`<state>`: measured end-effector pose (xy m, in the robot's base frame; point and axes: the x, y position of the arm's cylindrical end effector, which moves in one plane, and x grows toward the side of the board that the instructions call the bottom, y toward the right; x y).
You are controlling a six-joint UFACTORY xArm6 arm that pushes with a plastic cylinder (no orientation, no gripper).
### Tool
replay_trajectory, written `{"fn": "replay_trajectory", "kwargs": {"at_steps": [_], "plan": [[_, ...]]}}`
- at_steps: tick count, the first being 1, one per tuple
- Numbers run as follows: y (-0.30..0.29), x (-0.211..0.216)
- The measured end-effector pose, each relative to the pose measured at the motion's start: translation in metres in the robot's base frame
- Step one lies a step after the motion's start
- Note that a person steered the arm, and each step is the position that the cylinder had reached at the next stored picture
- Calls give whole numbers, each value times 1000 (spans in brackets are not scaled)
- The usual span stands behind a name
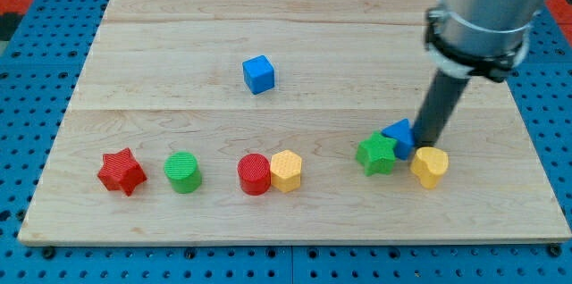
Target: Drag the blue triangle to the right of blue cube
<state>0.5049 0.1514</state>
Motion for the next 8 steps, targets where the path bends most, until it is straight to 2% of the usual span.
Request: {"fn": "replay_trajectory", "kwargs": {"at_steps": [1,2,5,6,8], "plan": [[62,7],[17,21],[-88,-44],[-100,-77],[-91,-108]]}}
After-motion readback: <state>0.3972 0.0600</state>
